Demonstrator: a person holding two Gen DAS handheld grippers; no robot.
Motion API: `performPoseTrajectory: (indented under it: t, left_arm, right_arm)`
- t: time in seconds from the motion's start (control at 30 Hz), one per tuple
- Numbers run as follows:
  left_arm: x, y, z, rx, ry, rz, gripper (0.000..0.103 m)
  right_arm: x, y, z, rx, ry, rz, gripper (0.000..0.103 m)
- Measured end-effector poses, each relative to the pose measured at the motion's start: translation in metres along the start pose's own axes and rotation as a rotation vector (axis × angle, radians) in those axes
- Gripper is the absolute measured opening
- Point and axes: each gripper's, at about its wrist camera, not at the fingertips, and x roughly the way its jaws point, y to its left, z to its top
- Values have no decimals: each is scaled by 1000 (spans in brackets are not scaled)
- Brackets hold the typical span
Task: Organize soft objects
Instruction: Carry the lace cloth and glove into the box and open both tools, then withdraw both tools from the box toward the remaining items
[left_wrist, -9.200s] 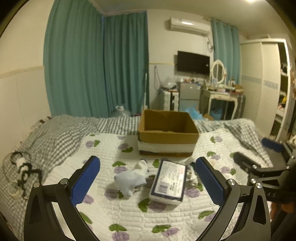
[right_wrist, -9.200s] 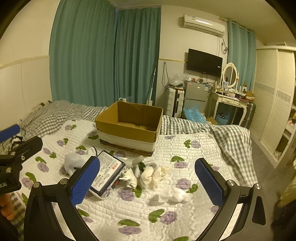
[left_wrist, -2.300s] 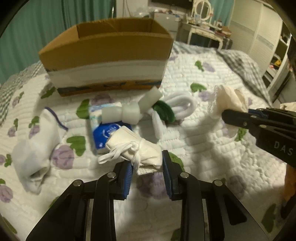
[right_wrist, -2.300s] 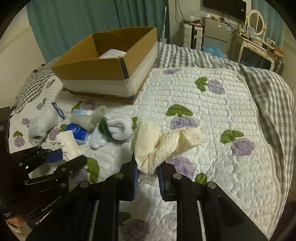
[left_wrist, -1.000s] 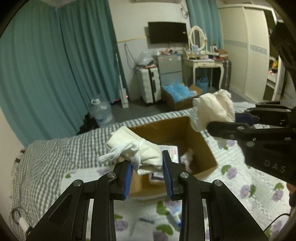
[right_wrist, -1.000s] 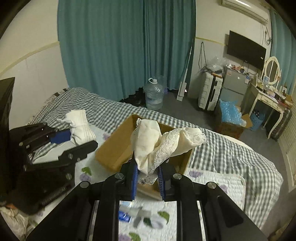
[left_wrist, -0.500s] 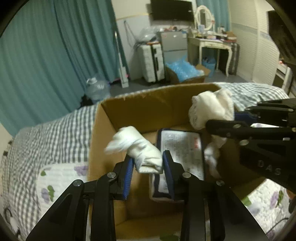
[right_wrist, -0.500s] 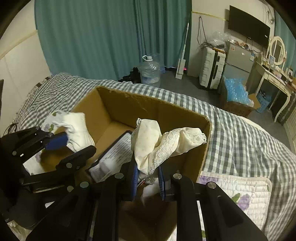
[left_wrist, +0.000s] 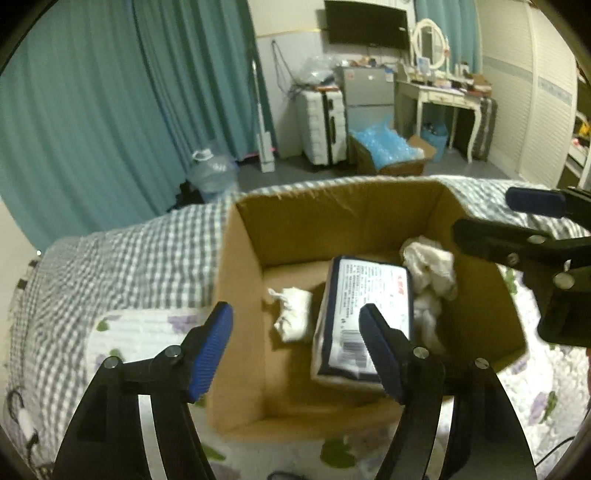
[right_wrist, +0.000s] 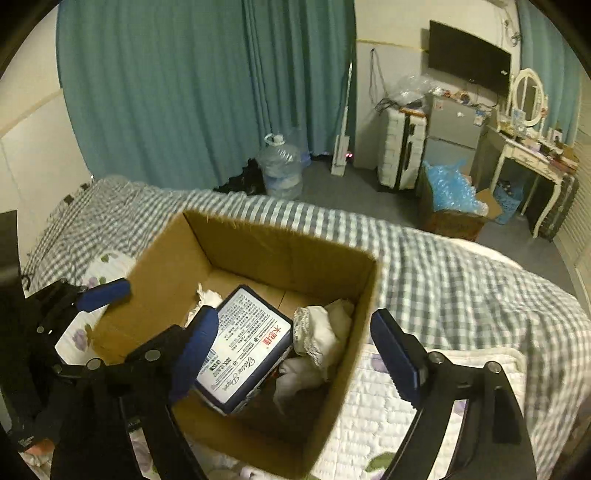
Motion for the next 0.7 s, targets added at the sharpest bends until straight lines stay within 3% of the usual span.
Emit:
performPoseTrajectory:
  t: [0.23,0.3,0.37,0.5,0.7]
  left_arm:
    - [-84,17,10,-7,-115,43,74]
    - [-114,23,11,-15,-165,50,82]
    - [-147,27,11,-20,-226,66,82]
    - [-196,35,4,-34,-289,63,82]
    - [-251,37,-15,16,-403,135,82]
  right_arm:
    - [-87,5,7,14,-93,-73,91]
    - [-116,6,7,26,-117,-80,91]
    - [-139,8,7,30,-139,-93,91]
    - [-188,17,-1,40,-192,-121,91]
    - [-235,32,-23,34,-226,-126,93]
